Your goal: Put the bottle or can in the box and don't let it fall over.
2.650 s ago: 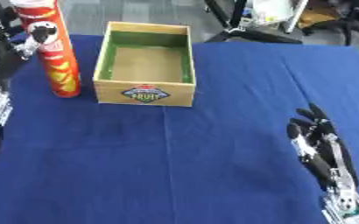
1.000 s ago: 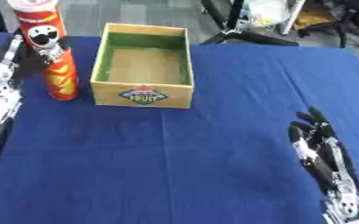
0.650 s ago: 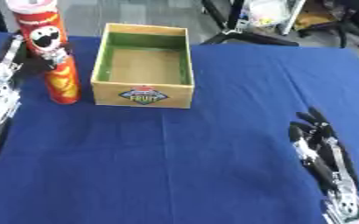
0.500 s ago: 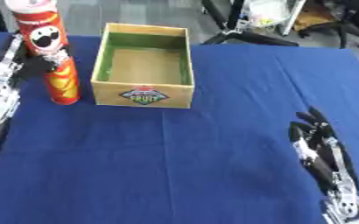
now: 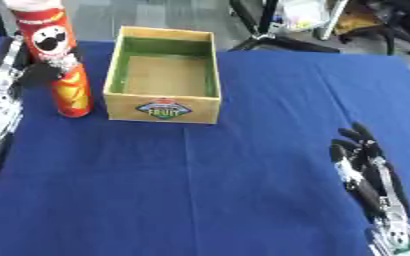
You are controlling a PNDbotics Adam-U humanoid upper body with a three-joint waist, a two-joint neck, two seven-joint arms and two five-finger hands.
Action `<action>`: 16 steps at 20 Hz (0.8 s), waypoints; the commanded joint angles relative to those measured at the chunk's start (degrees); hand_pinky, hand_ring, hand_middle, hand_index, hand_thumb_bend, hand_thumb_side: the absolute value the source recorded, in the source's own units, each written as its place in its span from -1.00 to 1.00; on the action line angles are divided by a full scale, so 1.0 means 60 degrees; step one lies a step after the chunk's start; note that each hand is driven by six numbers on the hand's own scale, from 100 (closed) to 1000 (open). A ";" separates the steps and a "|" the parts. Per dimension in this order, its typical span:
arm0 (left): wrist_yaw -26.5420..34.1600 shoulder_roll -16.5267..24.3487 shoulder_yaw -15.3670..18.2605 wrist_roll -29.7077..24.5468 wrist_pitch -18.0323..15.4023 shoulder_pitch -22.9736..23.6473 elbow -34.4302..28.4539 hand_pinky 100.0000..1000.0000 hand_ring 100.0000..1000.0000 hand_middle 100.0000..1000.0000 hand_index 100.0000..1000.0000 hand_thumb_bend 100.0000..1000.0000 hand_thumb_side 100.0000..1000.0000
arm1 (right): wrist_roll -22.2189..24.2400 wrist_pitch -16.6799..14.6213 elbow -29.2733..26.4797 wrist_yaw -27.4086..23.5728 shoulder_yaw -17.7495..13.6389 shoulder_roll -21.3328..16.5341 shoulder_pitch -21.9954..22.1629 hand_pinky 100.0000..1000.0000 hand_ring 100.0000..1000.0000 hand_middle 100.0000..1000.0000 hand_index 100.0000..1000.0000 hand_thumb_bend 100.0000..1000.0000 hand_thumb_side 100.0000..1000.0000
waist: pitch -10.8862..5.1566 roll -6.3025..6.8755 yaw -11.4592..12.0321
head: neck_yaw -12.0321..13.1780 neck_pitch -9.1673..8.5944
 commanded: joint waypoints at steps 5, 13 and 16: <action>0.0594 0.0375 -0.0079 -0.0014 0.0213 -0.0817 -0.1355 -0.52 -0.50 -0.59 0.28 -1.00 -1.00 | 0.0018 -0.0024 -0.0081 -0.0039 -0.0026 -0.0119 -0.0089 0.66 0.60 0.67 1.00 -0.46 -0.04 | -0.0238 0.0090 -0.0053 | 0.0045 -0.0050; 0.0485 -0.0264 -0.0545 -0.0411 0.0320 -0.1717 -0.1107 -0.51 -0.50 -0.58 0.28 -1.00 -1.00 | 0.0118 -0.0036 -0.0025 -0.0067 0.0084 -0.0091 -0.0104 0.66 0.60 0.67 1.00 -0.46 -0.04 | -0.0287 0.0153 -0.0338 | 0.0165 0.0002; 0.0320 -0.0570 -0.0672 -0.0378 0.0244 -0.1854 -0.0611 -0.51 -0.50 -0.58 0.29 -1.00 -1.00 | 0.0170 -0.0038 -0.0022 -0.0091 0.0131 -0.0084 -0.0144 0.66 0.60 0.67 1.00 -0.47 -0.03 | -0.0257 0.0172 -0.0552 | 0.0195 -0.0001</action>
